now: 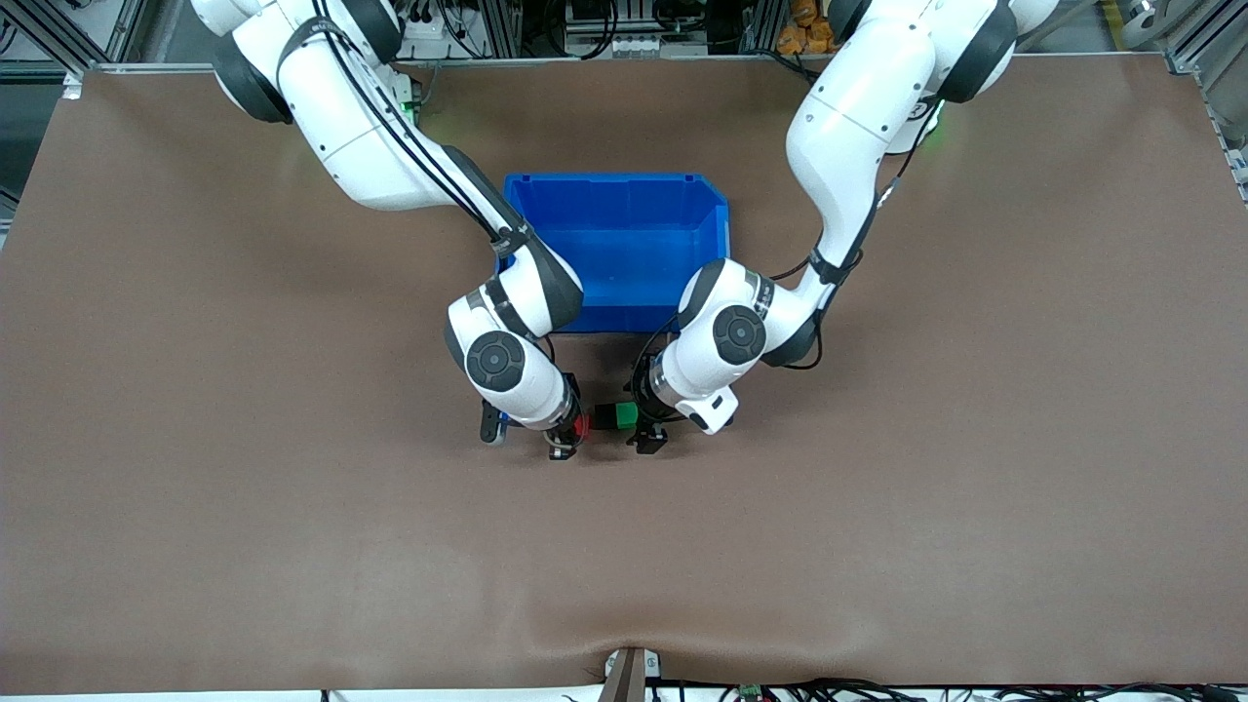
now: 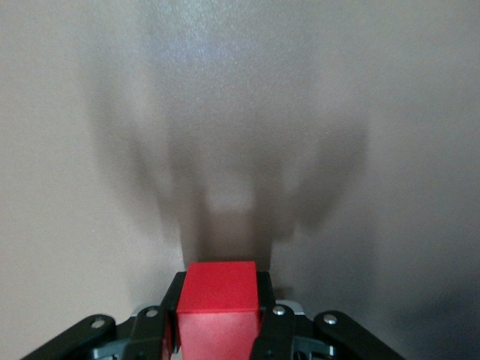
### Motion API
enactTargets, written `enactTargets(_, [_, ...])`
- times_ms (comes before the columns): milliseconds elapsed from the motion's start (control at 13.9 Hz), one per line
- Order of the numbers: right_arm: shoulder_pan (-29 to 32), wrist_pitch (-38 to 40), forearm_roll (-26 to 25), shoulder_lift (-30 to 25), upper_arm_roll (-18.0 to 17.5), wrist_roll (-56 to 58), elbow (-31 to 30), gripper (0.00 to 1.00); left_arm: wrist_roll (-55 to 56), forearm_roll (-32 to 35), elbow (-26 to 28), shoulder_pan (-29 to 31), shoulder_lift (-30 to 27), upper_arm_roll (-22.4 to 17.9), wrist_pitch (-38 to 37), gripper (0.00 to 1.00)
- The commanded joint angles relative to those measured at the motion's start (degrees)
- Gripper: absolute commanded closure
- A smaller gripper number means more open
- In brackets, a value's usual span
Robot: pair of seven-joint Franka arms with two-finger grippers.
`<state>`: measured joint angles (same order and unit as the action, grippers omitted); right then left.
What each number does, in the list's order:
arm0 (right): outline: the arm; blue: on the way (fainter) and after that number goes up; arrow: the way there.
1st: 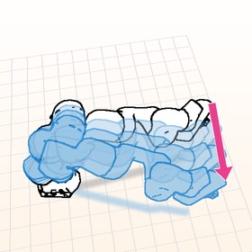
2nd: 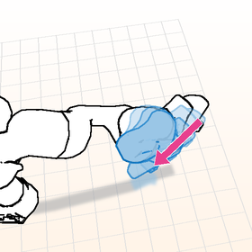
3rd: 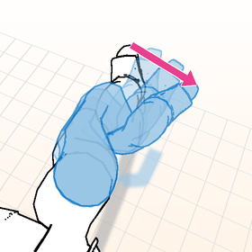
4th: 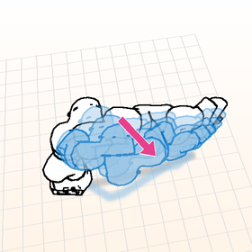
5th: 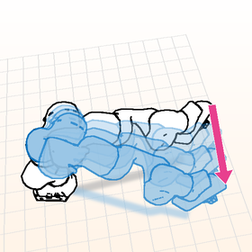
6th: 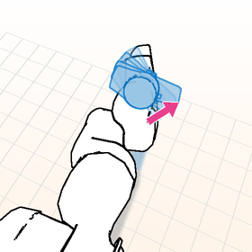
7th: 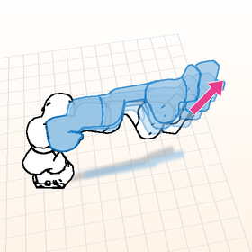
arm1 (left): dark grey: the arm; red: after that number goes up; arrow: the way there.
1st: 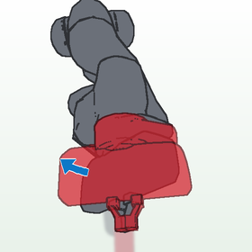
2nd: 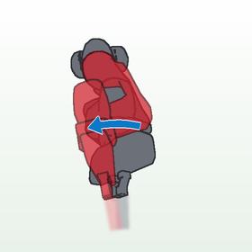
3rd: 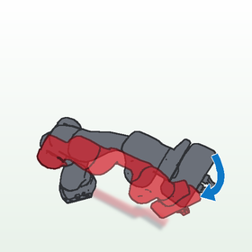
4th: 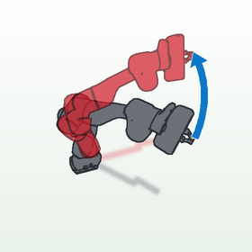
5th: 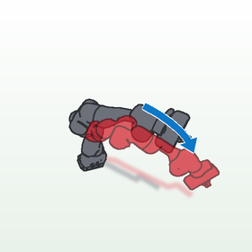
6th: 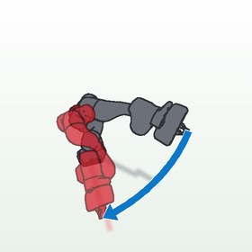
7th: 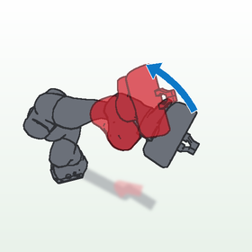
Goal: Attach green and red cubes to black cube
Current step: 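Press the red and green cubes against the black cube from both sides, then open the left gripper and lift away while the right gripper releases red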
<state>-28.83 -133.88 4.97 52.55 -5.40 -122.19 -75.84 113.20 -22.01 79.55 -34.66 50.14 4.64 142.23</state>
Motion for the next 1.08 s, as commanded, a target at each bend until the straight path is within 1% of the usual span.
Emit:
enactTargets(0, [-1.1,-2.3,0.5,0.9,0.5,-1.3,-0.6,1.00,-2.2,0.9,1.0,2.0,-5.3,-0.6,-6.6,0.00])
enactTargets(216, [-1.3,-2.3,0.5,1.0,0.5,-2.7,-0.7,1.00,-8.9,0.8,1.3,6.1,-10.5,-0.3,-14.6,0.00])
enactTargets(288, [-1.4,-2.2,0.5,1.0,0.4,-2.7,-0.7,0.92,-10.3,0.8,1.3,7.5,-12.2,-0.3,-17.0,0.00])
enactTargets(360, [-1.5,-2.2,0.3,1.0,0.5,-2.7,-0.7,0.56,-11.0,0.8,1.3,8.8,-13.8,-0.3,-19.2,0.00])
enactTargets(432, [-1.8,-2.0,0.2,1.0,0.5,-2.8,-0.7,0.11,-11.0,0.8,1.3,10.3,-15.3,-0.3,-21.3,0.00])
enactTargets(504, [-1.9,-1.7,0.1,1.0,0.5,-2.9,-0.7,0.00,-11.3,0.9,1.3,11.8,-16.6,-0.2,-23.6,0.00])
enactTargets(792, [-2.3,-0.4,-0.3,0.4,0.7,-2.7,-0.6,0.00,-19.0,0.9,1.2,16.1,-20.6,-0.3,-30.6,0.00])
enactTargets(1008, [-1.3,3.2,-0.7,-1.4,0.7,-1.9,-0.1,0.00,-25.6,0.9,1.1,20.4,-23.6,-0.5,-37.7,0.00])
